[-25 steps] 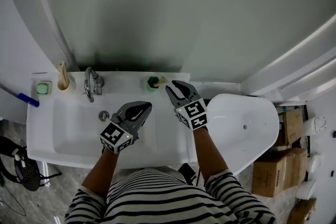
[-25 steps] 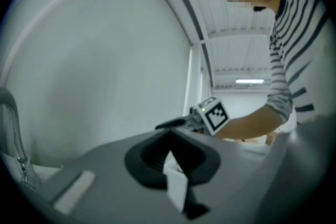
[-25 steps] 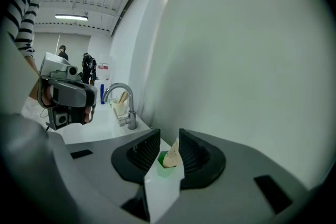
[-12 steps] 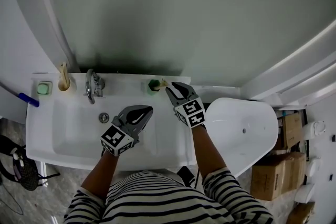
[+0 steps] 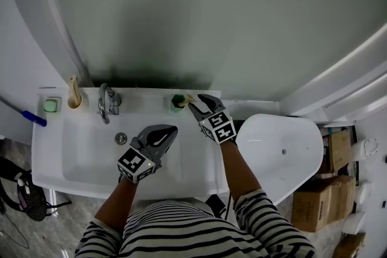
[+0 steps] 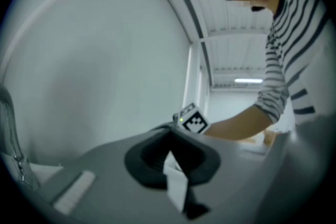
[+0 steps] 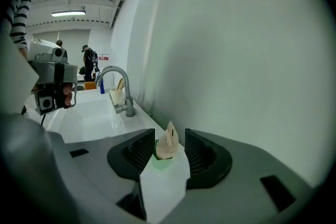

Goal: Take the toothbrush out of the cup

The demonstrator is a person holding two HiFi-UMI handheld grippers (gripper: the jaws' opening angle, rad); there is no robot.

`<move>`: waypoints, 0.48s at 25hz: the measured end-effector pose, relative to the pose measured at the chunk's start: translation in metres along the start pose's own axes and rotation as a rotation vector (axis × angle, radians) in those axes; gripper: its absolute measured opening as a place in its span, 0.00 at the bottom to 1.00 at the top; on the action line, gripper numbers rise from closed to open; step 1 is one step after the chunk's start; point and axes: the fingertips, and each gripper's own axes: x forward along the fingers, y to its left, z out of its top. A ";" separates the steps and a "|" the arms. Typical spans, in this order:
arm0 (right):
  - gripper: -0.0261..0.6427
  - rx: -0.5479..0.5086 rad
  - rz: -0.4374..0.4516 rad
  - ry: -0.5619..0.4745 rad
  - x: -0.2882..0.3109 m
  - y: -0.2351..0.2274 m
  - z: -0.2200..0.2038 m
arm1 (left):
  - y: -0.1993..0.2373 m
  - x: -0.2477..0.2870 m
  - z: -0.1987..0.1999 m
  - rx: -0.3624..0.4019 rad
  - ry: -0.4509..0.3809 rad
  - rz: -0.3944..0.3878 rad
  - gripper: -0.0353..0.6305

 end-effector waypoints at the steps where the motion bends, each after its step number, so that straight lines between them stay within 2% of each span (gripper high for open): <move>1: 0.27 0.003 0.007 0.005 0.003 0.000 -0.002 | 0.000 0.001 0.000 0.000 0.002 0.000 0.06; 6: 0.32 0.022 0.033 0.013 0.014 0.003 -0.009 | 0.002 0.002 -0.005 -0.004 0.012 0.002 0.06; 12: 0.33 0.038 0.050 0.023 0.027 0.005 -0.014 | 0.001 0.004 -0.006 -0.010 0.019 0.001 0.06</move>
